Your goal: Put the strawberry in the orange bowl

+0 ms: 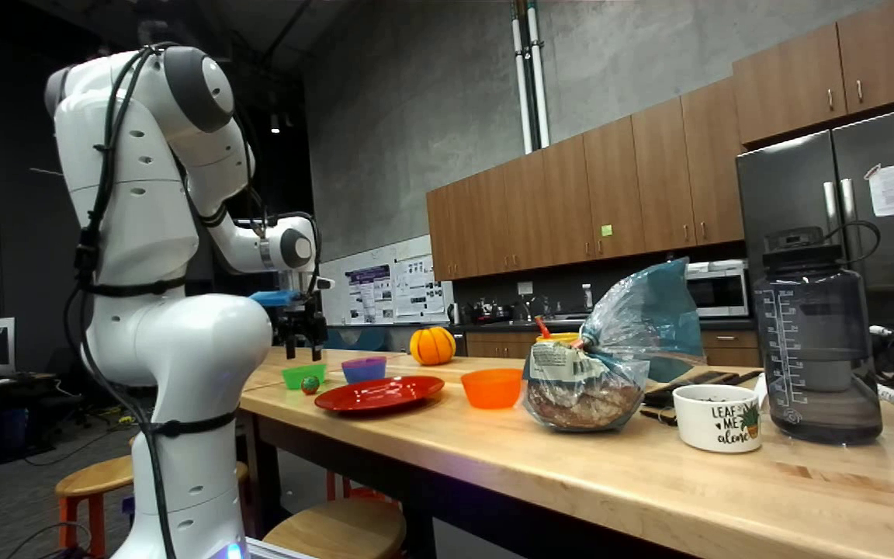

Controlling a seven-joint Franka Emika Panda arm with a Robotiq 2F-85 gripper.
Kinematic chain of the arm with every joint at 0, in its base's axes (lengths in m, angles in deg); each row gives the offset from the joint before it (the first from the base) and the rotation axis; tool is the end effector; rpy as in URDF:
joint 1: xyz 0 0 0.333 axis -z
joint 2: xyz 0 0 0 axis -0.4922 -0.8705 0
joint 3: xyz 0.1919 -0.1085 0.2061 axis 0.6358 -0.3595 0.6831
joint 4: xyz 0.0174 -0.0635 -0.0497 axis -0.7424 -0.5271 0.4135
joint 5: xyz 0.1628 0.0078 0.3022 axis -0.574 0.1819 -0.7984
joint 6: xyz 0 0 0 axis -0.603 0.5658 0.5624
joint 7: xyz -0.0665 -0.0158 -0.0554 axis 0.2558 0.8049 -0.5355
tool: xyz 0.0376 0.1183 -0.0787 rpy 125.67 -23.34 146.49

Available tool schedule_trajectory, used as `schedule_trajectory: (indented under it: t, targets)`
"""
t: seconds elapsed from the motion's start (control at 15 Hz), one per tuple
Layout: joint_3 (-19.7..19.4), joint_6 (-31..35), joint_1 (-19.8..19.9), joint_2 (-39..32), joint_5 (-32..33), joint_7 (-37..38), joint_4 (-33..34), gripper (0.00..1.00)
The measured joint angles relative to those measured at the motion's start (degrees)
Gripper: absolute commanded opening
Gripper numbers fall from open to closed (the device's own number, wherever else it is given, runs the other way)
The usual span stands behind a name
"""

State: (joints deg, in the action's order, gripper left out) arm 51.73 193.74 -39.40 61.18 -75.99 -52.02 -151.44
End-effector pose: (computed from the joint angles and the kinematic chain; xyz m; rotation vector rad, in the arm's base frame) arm 0.3763 0.2025 0.3805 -3.0693 0.0668 -0.0689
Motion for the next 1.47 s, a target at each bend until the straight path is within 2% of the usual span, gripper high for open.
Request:
schedule_trajectory:
  t: [0.47, 0.53, 0.6, 0.73, 1.0, 1.07, 1.47]
  targets:
    - [0.0, 2.4, 0.0, -4.8, 2.5, 0.5, 0.0, 1.00]
    - [0.0, 2.6, 0.0, -5.4, 2.9, 0.8, 0.0, 0.75]
    - [0.0, 3.0, 0.0, -6.0, 3.1, 1.1, -0.1, 0.73]
    - [0.0, 3.8, 0.0, -7.2, 3.1, 1.3, -0.1, 0.62]
    - [0.0, 4.5, -0.1, -8.5, 3.1, 1.8, 0.0, 0.29]
    - [0.0, 4.6, -0.1, -8.6, 3.1, 2.1, 0.0, 0.25]
    - [0.0, 4.5, -0.5, -8.4, 3.1, 3.0, 0.4, 0.25]
